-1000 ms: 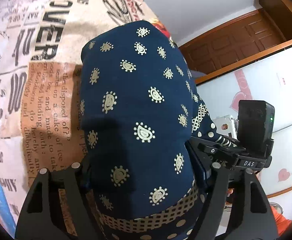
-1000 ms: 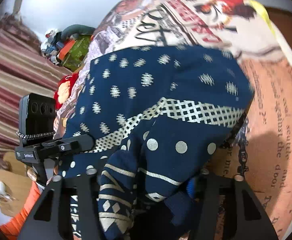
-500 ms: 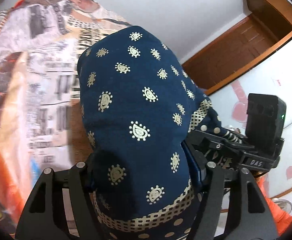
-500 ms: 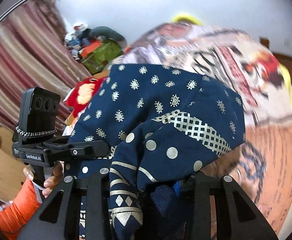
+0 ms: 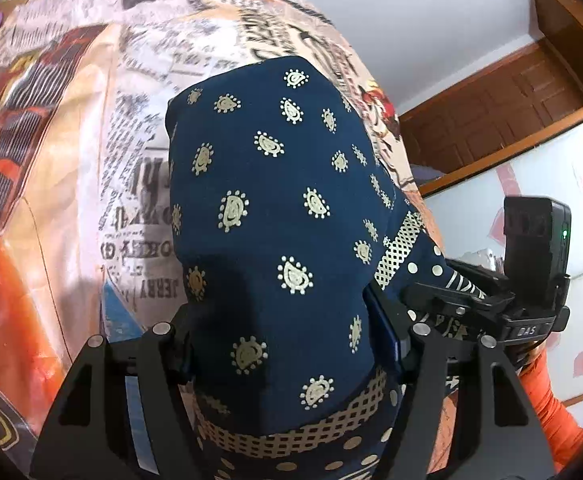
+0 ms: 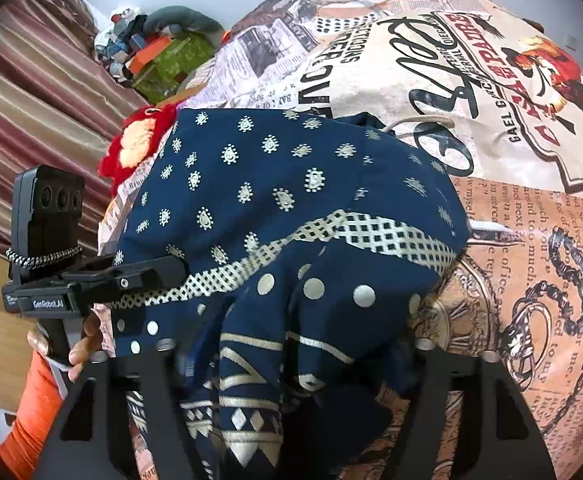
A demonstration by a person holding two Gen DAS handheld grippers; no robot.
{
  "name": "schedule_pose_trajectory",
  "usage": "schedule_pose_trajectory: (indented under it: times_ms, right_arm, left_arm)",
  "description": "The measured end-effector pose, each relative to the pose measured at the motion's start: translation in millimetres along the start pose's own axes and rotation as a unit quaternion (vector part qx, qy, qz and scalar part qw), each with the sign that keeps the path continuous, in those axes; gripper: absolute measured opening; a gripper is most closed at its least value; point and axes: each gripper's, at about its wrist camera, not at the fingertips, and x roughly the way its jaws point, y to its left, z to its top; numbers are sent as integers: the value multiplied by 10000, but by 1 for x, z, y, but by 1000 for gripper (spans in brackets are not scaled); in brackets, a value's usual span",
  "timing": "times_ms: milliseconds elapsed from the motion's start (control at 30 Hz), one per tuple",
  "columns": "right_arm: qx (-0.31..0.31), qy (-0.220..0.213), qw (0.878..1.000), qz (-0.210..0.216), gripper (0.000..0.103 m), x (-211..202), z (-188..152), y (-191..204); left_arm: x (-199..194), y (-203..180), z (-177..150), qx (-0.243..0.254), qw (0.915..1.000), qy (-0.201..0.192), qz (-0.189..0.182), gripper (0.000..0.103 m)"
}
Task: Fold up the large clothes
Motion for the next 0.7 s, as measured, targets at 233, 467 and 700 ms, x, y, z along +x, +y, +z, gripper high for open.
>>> schedule_pose_trajectory:
  times_ms: [233,467,700]
  right_arm:
    - [245,420,9983,327,78,23,-8,-17]
    - [345,554,9958,644,86,59,-1,-7]
    - [477,654,9916,1007,71,87,10,1]
  left_arm:
    - [-4,36,-11,-419,9991,-38,-107,73]
    - [-8,61,-13,-806,9966,-58,-166,77]
    - [-2,76,-19,-1076,9938,-24,-292,78]
